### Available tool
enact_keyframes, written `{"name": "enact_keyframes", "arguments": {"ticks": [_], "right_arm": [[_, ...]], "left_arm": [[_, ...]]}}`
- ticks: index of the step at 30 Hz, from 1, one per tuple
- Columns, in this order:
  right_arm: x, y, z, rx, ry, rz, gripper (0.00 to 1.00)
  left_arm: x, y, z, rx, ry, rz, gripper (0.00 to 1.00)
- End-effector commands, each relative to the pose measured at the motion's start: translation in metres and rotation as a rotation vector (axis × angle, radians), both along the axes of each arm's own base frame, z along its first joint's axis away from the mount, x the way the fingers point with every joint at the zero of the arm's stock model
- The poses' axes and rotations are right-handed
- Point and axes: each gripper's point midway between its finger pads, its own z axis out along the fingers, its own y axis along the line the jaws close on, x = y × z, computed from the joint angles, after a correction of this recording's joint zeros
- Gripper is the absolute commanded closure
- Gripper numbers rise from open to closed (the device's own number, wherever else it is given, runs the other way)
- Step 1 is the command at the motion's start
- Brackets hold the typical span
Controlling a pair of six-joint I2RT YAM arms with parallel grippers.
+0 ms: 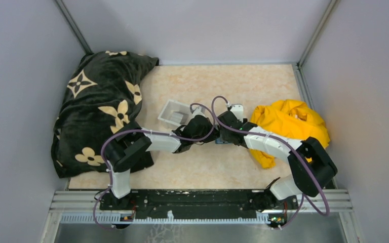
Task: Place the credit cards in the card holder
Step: Open the card holder at the center of the board.
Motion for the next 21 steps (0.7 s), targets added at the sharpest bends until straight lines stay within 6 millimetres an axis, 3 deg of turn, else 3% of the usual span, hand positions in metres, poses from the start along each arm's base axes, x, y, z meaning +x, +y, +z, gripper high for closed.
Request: {"name": "enact_keyframes", "arguments": {"ticks": [1,12,21], "right_arm": [[0.009,-0.002,0.008,-0.043,-0.043,-0.017,0.35],[0.009,-0.02,0.013,-0.09,-0.076,-0.065,0.37],[0.013,-0.036,0.024,-0.078,-0.1,-0.104,0.38]], "left_arm": [[-0.004,-0.002,0.018,-0.047,-0.022,-0.014,1.0],[-0.006,0.0,0.024,-0.072,-0.034,-0.015,1.0],[-0.004,0.002,0.011,-0.008,-0.015,-0.012,1.0]]}}
